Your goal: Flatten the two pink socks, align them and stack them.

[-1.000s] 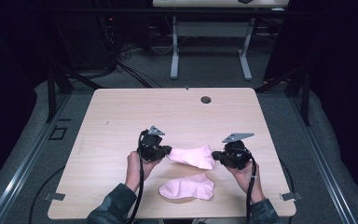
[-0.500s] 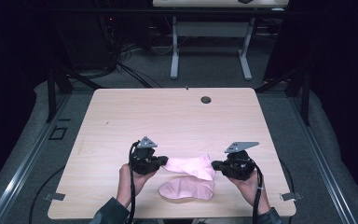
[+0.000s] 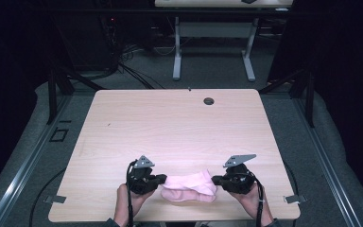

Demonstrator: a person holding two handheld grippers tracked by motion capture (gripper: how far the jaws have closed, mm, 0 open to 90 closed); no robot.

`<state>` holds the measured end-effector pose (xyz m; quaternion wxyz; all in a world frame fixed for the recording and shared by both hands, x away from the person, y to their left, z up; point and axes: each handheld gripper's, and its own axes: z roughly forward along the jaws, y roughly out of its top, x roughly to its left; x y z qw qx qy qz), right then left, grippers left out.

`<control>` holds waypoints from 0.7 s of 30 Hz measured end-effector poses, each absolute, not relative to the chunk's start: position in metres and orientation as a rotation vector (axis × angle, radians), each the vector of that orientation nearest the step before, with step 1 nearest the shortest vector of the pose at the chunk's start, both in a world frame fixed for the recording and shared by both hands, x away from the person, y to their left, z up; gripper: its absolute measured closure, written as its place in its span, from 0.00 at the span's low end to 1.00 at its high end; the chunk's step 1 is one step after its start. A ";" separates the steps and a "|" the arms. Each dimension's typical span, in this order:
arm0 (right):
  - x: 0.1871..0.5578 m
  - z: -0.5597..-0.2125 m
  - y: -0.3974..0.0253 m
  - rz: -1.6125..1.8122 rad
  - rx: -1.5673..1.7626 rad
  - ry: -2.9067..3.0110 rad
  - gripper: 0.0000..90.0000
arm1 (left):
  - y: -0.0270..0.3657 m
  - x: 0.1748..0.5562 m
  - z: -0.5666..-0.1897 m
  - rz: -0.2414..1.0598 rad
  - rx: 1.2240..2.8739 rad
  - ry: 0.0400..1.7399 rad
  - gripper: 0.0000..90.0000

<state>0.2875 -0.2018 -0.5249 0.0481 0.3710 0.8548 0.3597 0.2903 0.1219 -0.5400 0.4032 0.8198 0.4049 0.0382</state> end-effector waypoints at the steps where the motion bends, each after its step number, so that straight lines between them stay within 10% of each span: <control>1: 0.287 -0.527 -0.202 1.089 1.138 2.610 0.96 | 0.121 0.289 -0.543 0.085 2.078 1.021 0.97; 21: 0.287 -0.546 -0.199 1.006 1.155 2.584 0.92 | 0.122 0.296 -0.559 0.076 2.109 1.048 0.81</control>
